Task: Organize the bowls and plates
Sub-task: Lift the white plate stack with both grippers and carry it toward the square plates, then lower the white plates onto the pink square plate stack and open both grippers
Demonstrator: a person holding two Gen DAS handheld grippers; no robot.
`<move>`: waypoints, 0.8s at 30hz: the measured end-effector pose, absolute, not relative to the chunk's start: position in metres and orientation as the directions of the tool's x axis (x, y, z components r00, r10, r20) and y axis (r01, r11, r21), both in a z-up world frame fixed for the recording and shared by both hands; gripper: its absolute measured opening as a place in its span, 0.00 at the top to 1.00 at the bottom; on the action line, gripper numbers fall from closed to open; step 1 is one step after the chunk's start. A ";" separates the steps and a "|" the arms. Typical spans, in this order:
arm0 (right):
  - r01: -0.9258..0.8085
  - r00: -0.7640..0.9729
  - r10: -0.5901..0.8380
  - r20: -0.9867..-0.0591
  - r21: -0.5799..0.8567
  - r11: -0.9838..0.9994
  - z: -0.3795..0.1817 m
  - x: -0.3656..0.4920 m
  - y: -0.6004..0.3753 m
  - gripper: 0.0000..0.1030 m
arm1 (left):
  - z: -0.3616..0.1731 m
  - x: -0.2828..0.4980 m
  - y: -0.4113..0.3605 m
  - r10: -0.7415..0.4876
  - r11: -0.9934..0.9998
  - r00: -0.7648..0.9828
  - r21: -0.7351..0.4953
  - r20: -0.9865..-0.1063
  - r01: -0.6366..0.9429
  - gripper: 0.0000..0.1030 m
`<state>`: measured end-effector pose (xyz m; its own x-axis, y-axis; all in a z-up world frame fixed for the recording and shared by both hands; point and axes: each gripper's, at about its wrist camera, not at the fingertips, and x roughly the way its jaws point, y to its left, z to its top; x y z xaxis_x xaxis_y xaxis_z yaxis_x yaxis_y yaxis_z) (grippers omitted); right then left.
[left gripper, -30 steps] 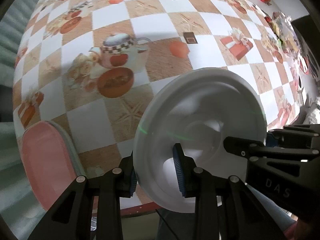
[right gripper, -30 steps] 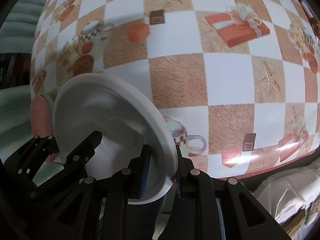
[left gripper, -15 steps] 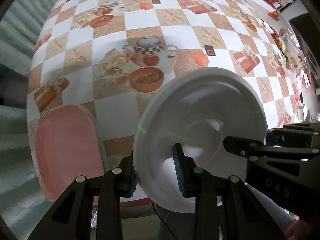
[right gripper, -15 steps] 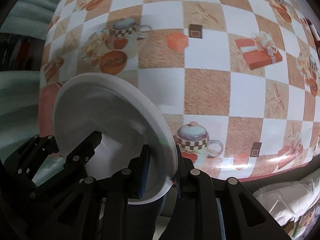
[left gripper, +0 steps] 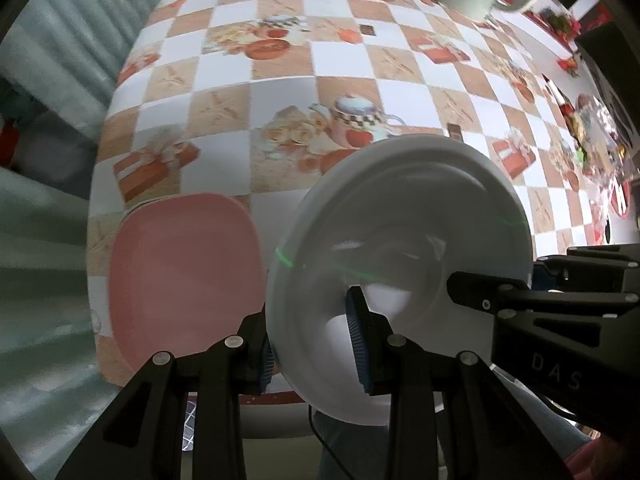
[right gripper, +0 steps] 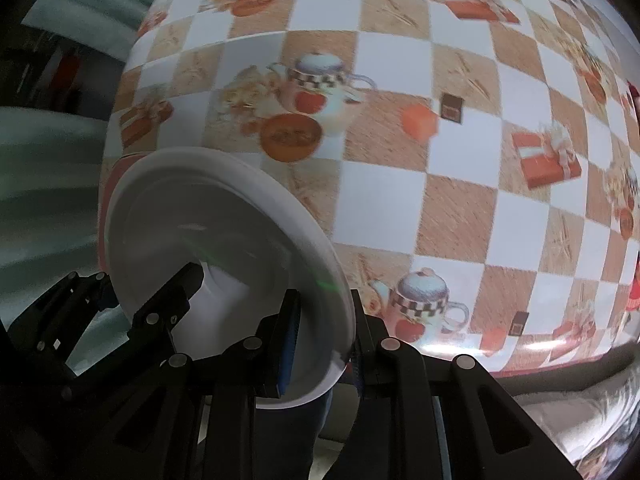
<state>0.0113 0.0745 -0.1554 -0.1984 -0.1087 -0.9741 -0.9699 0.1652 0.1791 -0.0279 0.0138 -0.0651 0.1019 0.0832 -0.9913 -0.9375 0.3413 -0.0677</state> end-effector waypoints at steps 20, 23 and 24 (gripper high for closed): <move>-0.981 -0.185 -0.104 -0.977 0.190 -0.036 -0.139 -0.061 0.140 0.77 | -0.049 -0.111 0.030 0.142 0.148 0.068 -0.046 -0.987 -0.988 0.66; -0.979 -0.184 -0.108 -0.977 0.192 -0.067 -0.139 -0.075 0.145 0.77 | -0.049 -0.126 0.030 0.144 0.108 0.057 -0.042 -0.988 -0.993 0.66; -0.978 -0.184 -0.109 -0.977 0.193 -0.076 -0.140 -0.080 0.147 0.77 | -0.049 -0.130 0.030 0.145 0.098 0.055 -0.041 -0.988 -0.994 0.66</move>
